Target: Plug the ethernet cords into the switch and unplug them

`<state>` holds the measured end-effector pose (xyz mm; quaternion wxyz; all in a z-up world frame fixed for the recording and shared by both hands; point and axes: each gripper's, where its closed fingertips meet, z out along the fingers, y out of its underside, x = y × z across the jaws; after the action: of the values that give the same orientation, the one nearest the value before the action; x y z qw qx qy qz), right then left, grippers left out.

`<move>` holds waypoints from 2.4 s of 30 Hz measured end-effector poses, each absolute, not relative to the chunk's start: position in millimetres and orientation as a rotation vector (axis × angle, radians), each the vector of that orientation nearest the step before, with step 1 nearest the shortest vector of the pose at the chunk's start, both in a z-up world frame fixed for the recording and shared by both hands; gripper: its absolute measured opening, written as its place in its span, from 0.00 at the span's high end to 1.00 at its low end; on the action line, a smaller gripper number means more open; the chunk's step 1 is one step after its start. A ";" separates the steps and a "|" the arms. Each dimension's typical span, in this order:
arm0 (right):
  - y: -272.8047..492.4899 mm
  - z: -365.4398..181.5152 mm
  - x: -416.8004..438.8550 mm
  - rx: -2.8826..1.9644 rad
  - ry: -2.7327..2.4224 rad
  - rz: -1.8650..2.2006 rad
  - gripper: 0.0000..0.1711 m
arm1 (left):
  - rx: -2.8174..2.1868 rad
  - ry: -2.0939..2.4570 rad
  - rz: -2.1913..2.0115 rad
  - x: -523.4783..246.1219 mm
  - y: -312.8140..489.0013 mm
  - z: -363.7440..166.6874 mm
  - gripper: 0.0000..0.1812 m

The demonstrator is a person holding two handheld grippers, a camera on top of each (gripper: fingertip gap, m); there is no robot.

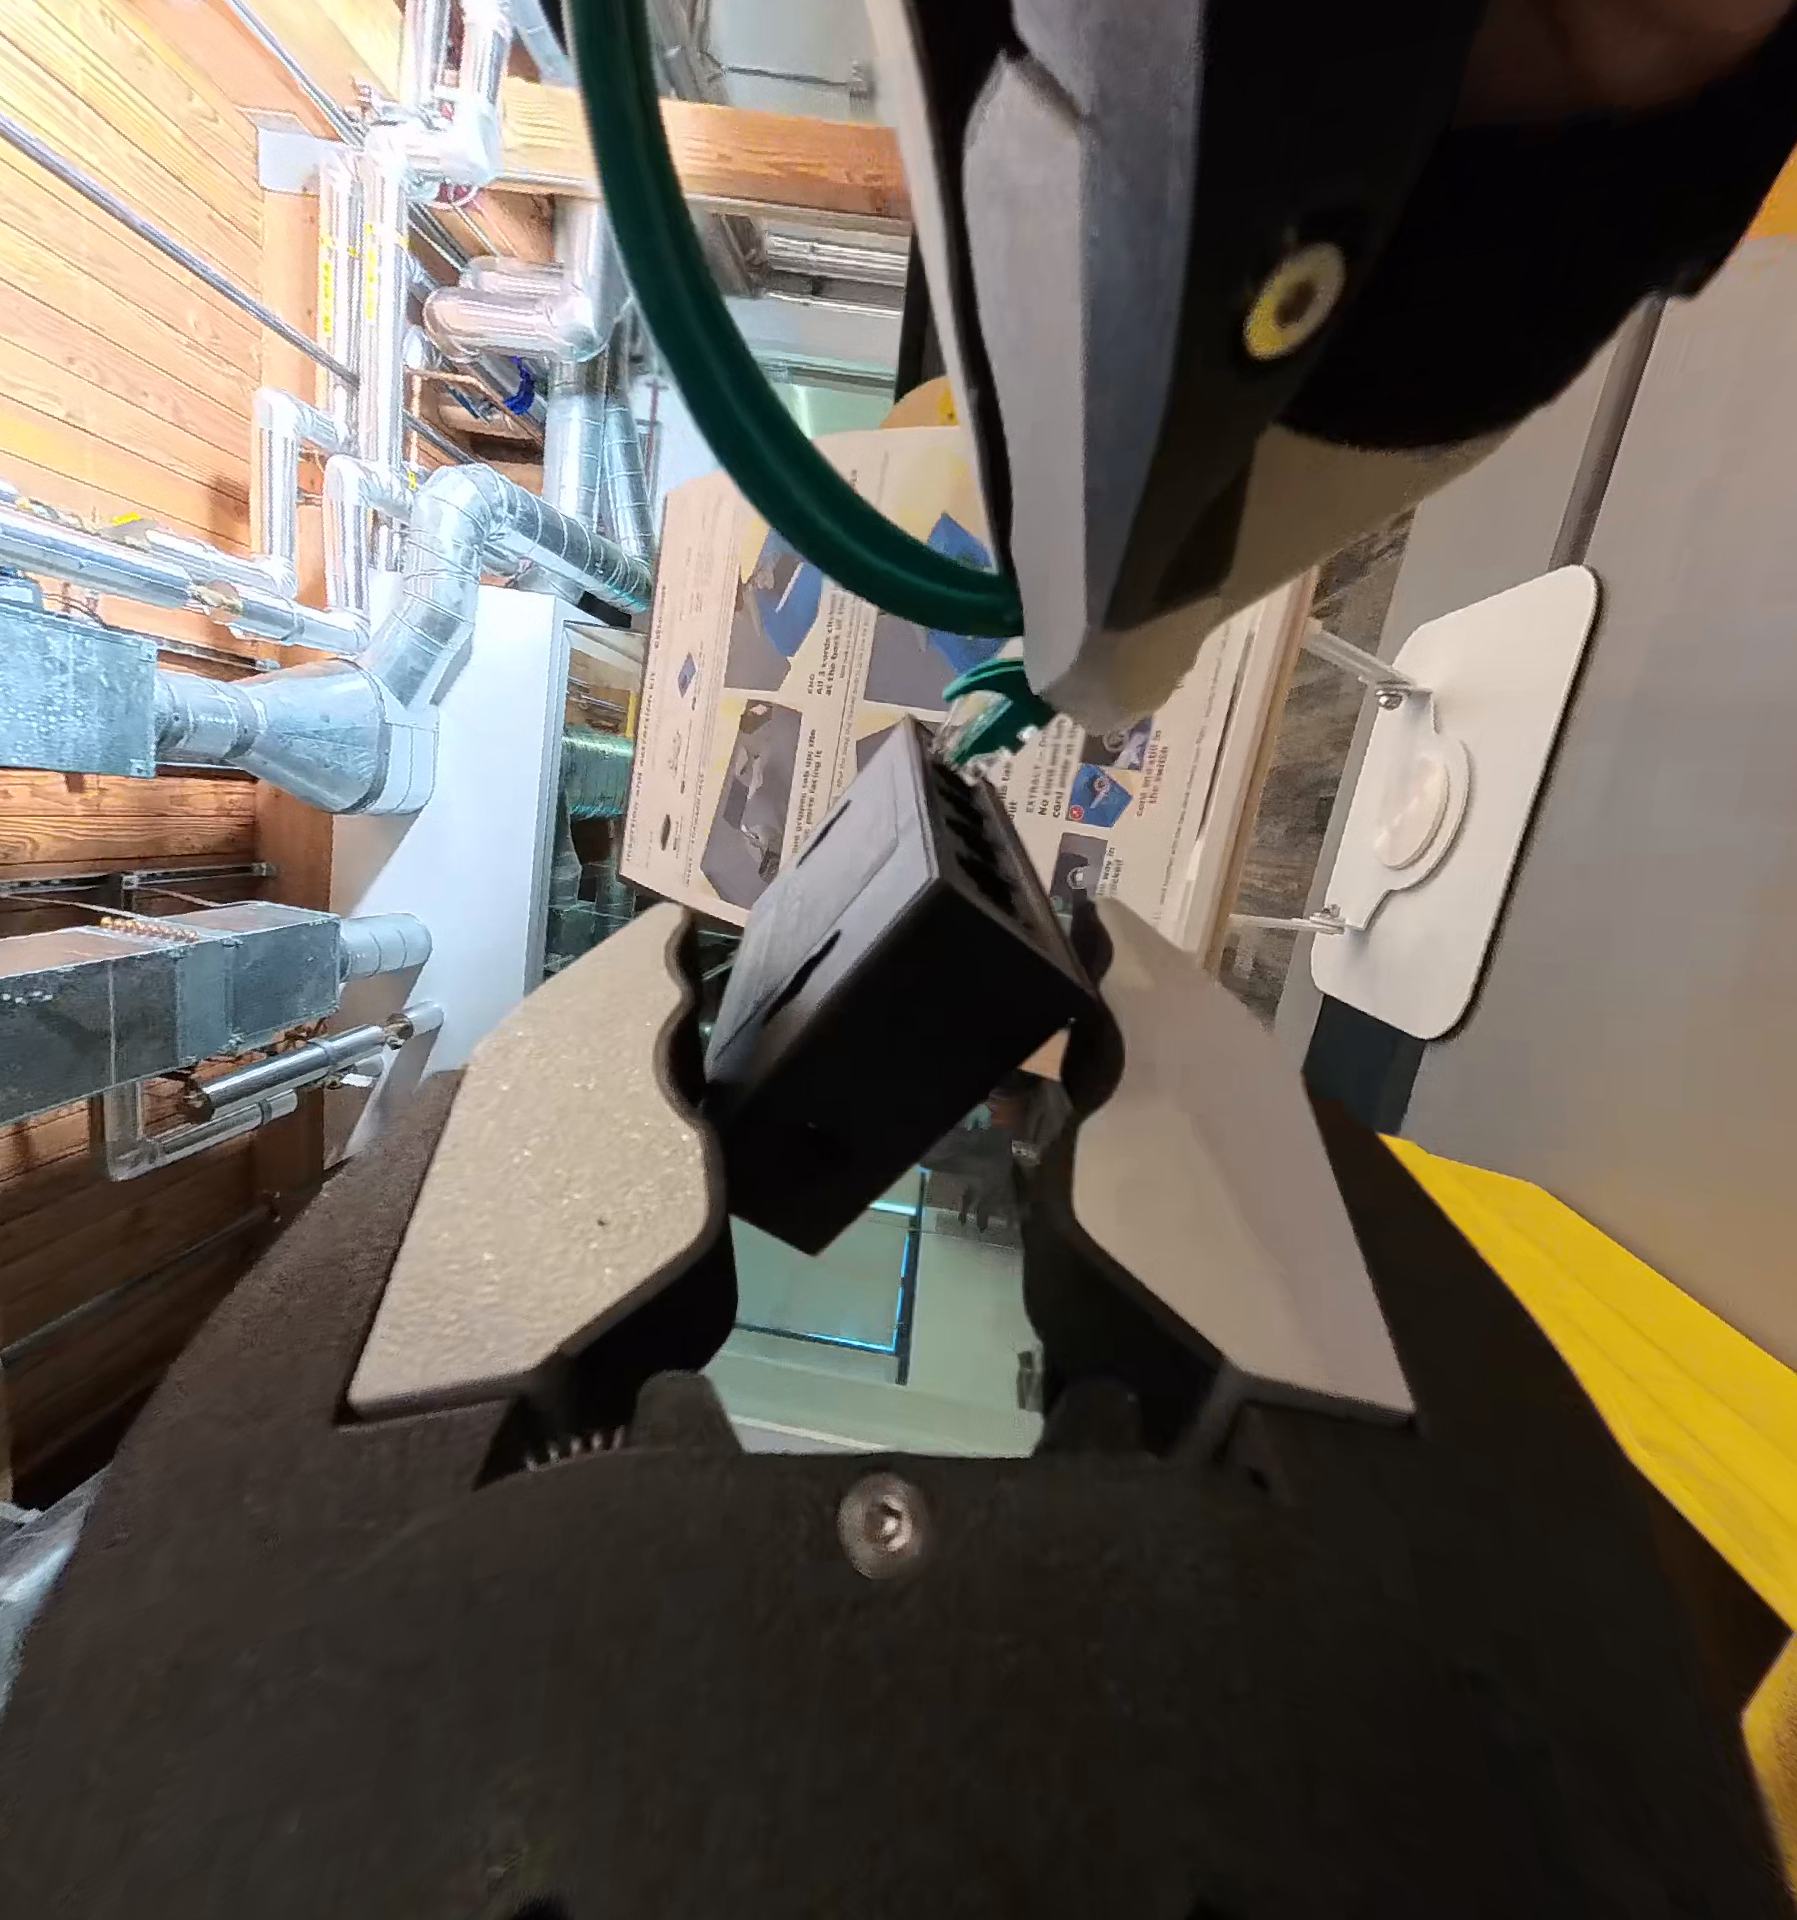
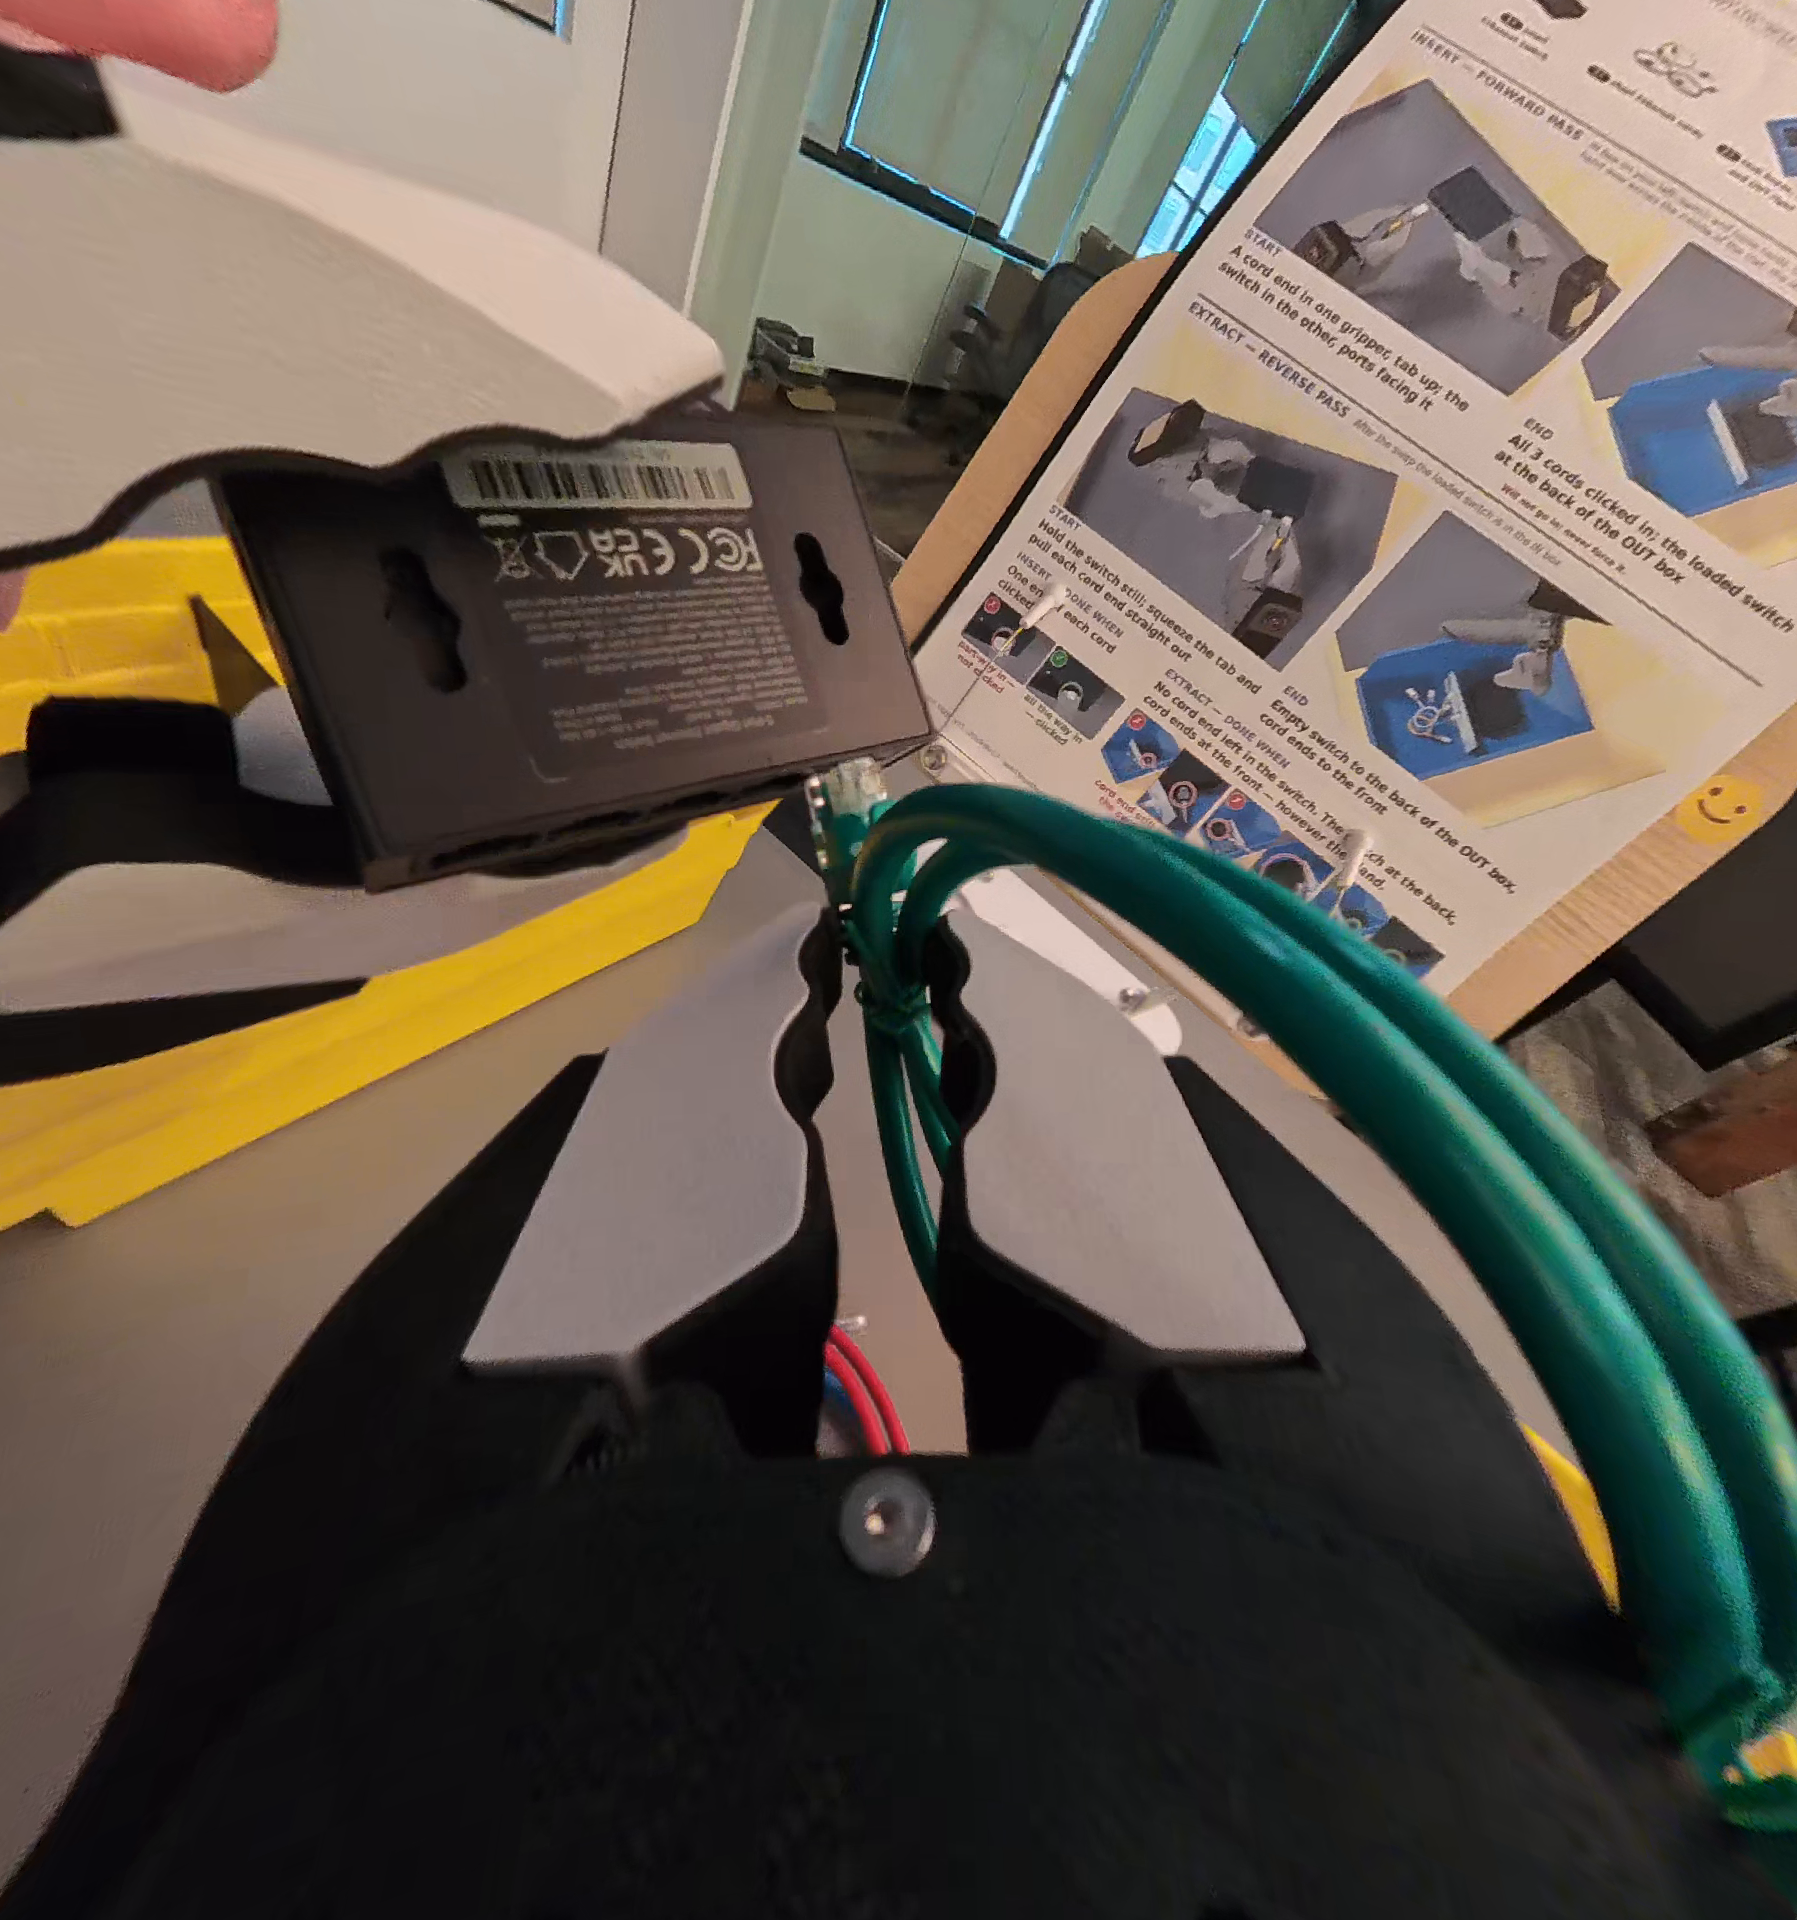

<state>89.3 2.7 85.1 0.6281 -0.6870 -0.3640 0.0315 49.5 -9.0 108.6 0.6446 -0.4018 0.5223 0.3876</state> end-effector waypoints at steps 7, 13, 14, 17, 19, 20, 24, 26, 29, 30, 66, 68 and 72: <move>7.4 87.1 95.7 -1.578 -0.781 0.117 0.90 | -0.963 1.217 0.805 57.0 -10.7 101.0 0.49; 7.2 100.1 105.1 -1.533 -0.719 0.117 0.90 | -0.997 1.121 0.531 65.4 -23.0 116.0 0.45; 6.4 103.3 106.3 -1.521 -0.706 0.128 0.90 | -1.007 1.095 0.484 65.9 -24.4 119.3 0.45; 4.2 110.9 110.1 -1.491 -0.682 0.129 0.90 | -1.029 1.022 0.397 64.7 -25.7 127.8 0.44; 2.6 115.6 112.0 -1.467 -0.671 0.106 0.90 | -1.035 0.987 0.307 67.4 -29.4 132.0 0.44; 1.6 117.2 112.1 -1.457 -0.669 0.092 0.90 | -1.037 0.973 0.252 69.6 -32.4 134.1 0.44; -4.0 122.6 106.9 -1.406 -0.673 0.049 0.90 | -1.051 0.917 0.105 72.4 -39.5 141.0 0.51; -7.5 124.2 102.4 -1.383 -0.683 0.026 0.90 | -1.037 0.874 0.130 66.4 -37.3 146.0 0.54; -11.3 127.2 99.1 -1.348 -0.688 -0.041 0.90 | -1.041 0.877 0.114 65.6 -36.7 144.2 0.58; -12.2 127.9 98.7 -1.338 -0.690 -0.062 0.90 | -1.046 0.874 0.109 65.2 -36.2 144.0 0.59; -33.7 146.4 87.8 -1.207 -0.719 0.143 0.89 | -0.803 0.910 0.013 60.9 -69.3 165.6 0.59; -39.7 152.5 86.6 -1.162 -0.733 0.146 0.87 | -0.767 0.931 -0.004 64.7 -77.6 166.2 0.59; -45.4 152.9 84.7 -1.175 -0.782 0.177 0.89 | -0.731 0.937 0.002 66.8 -84.1 167.9 0.59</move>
<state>84.7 -45.4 152.9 0.7576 -0.5390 -0.3591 0.0814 66.8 -84.1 167.9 0.8286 -0.3445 0.4412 0.0009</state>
